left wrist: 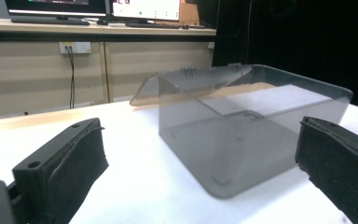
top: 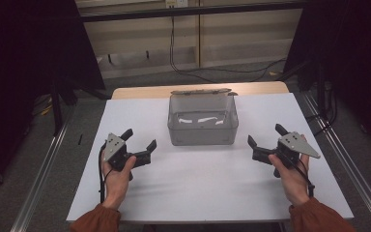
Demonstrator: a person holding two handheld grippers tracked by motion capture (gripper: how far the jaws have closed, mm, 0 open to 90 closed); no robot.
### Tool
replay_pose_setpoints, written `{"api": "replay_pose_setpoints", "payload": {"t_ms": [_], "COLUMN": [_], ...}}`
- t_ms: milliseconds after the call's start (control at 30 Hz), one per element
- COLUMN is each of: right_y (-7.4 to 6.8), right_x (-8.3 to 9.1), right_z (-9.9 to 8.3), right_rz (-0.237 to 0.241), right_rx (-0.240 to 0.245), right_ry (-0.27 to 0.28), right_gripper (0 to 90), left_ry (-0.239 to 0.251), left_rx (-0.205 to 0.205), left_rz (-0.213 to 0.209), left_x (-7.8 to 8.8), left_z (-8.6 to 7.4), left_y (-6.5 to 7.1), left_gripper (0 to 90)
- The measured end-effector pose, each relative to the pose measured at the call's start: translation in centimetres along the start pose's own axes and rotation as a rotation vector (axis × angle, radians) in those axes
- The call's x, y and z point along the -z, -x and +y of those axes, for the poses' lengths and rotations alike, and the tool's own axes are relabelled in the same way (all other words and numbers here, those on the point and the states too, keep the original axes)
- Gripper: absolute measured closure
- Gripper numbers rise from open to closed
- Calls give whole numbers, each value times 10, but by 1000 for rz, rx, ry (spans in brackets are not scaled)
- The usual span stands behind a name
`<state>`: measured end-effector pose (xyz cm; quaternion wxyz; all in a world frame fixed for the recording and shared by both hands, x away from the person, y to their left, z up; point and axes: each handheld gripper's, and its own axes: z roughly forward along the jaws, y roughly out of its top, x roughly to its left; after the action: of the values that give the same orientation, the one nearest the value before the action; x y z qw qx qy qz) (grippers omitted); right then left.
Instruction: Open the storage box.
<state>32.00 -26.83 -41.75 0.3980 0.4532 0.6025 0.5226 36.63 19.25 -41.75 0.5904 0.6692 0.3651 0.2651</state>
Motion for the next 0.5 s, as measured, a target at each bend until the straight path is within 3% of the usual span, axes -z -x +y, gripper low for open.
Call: {"api": "replay_pose_setpoints", "payload": {"t_ms": [300,400,500], "right_y": [2,3,5], "right_x": [21,29,36], "right_z": [-5,-8,-10], "right_rz": [-26,-31,-44], "right_rx": [-13,-14,-11], "right_ry": [8,4,-5], "right_gripper": [0,0,0], "left_ry": [1,3,47], "left_rx": [8,1,19], "left_rz": [29,57,97], "left_x": [20,26,36], "left_z": [-8,-9,-11], "left_y": [3,6,10], "left_gripper": [13,13,25]}}
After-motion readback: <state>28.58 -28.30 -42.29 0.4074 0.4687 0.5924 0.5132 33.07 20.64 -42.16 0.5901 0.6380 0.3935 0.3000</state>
